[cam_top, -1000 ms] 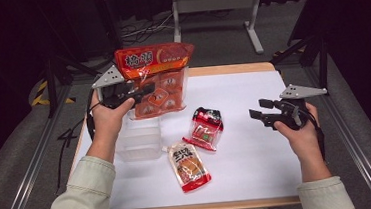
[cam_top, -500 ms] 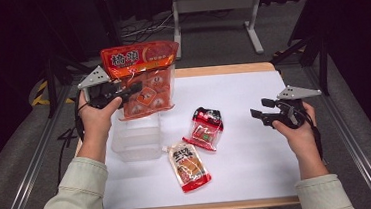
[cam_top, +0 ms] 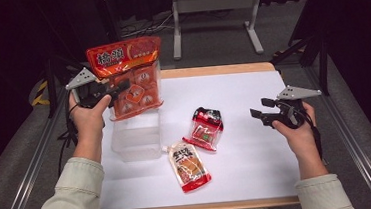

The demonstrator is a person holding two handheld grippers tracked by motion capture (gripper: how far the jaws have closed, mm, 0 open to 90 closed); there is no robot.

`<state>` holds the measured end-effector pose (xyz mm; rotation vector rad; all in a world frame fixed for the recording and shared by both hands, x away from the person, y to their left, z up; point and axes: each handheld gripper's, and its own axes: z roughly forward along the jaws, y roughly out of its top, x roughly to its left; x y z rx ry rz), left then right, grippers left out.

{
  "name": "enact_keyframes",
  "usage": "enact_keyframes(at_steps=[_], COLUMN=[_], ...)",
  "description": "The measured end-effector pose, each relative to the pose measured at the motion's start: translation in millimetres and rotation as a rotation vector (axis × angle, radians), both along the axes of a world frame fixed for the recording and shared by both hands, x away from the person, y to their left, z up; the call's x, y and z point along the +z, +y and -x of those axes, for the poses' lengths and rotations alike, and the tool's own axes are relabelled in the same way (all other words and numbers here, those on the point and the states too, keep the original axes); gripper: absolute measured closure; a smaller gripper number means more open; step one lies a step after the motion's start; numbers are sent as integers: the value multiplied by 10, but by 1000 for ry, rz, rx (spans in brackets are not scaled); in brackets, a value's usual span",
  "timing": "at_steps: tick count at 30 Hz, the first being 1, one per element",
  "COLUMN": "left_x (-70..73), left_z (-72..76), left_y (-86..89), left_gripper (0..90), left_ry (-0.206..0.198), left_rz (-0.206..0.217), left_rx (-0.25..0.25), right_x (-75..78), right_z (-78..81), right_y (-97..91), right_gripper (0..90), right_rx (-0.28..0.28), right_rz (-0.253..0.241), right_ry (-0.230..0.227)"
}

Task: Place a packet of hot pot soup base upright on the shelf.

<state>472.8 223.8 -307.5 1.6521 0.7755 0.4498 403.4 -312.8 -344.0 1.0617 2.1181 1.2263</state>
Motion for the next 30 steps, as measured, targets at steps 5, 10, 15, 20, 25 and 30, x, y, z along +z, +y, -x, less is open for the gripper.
enact_keyframes(at_steps=[5,10,15,20,25,30], left_x=[-14,-29,-42,-67,-119,-160], left_z=[-34,-73,-95,-113,-128,-135], left_y=[-38,-116,-177,-157,-144,-156], left_gripper=[707,707,707,707,706,707], left_ry=[10,19,12,13,29,35], left_rz=[16,39,40,7,36,41], left_rx=[15,7,12,58,51,70], right_x=[-6,-5,-10,-14,-21,-25], right_z=[-1,2,9,15,10,12], right_y=[16,7,4,2,12,60], right_gripper=[392,392,390,389,383,382], right_rx=[3,4,12,11,23,42], right_rz=[3,2,-3,-3,-12,-10], right_ry=[2,0,3,2,7,8])
